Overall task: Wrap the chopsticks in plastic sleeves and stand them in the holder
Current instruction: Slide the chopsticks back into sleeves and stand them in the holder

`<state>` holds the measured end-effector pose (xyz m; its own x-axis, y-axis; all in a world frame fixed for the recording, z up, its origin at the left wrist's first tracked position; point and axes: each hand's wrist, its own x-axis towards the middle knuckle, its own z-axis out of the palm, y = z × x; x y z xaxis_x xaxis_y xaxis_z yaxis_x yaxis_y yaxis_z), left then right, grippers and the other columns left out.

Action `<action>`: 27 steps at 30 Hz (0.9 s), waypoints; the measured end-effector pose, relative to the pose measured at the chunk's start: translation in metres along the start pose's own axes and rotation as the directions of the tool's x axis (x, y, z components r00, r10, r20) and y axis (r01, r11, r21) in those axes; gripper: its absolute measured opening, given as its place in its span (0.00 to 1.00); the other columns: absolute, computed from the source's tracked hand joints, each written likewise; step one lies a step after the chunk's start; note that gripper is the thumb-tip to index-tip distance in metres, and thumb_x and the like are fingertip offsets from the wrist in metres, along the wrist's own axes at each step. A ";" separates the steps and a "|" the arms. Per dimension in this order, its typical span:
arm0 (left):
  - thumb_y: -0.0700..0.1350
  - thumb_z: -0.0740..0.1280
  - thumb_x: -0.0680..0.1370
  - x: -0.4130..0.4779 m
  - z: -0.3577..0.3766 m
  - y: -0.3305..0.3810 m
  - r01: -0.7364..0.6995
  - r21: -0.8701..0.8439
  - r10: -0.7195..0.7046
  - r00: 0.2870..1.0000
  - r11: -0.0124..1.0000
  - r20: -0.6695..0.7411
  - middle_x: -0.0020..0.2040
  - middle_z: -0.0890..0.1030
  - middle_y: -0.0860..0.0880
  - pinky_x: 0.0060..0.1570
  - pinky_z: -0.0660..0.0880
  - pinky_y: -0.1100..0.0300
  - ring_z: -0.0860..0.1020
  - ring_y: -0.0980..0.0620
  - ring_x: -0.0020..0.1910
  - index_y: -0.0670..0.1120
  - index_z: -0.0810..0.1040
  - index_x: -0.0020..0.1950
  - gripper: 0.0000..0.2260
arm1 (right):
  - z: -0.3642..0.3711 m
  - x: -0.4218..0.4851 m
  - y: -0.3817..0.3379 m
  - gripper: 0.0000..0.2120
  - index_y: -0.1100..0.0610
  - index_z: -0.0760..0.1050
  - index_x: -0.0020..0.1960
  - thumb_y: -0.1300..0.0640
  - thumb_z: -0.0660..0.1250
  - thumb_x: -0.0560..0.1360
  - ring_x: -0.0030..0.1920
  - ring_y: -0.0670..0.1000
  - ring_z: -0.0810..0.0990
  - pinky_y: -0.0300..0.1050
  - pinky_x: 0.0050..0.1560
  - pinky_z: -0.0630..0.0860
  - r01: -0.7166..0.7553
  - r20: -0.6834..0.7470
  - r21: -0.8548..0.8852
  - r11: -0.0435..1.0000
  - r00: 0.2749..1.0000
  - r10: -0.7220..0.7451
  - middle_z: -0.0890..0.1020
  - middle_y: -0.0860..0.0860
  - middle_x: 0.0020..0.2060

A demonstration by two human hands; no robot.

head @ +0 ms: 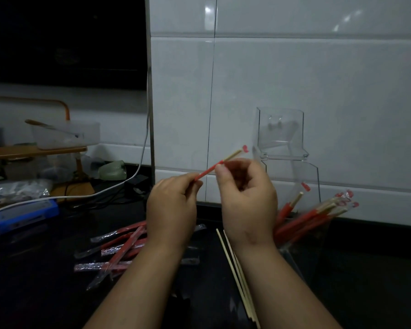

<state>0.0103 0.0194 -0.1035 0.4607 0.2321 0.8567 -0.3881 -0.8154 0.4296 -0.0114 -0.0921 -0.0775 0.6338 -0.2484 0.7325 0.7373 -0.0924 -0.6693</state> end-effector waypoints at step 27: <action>0.36 0.64 0.79 -0.003 0.000 -0.003 0.206 0.017 -0.207 0.975 0.978 0.078 0.53 0.84 0.49 0.52 0.74 0.56 0.79 0.47 0.54 0.47 0.83 0.60 0.14 | -0.028 0.025 -0.021 0.06 0.56 0.68 0.58 0.63 0.58 0.82 0.48 0.44 0.81 0.40 0.49 0.79 0.466 -0.361 -0.235 0.853 0.773 -0.522 0.78 0.49 0.49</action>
<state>0.0098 0.0210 -0.1068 0.5917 0.3535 0.7246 -0.2711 -0.7592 0.5917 -0.0174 -0.1238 -0.0488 0.0206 -0.4918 0.8705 0.8692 -0.4214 -0.2587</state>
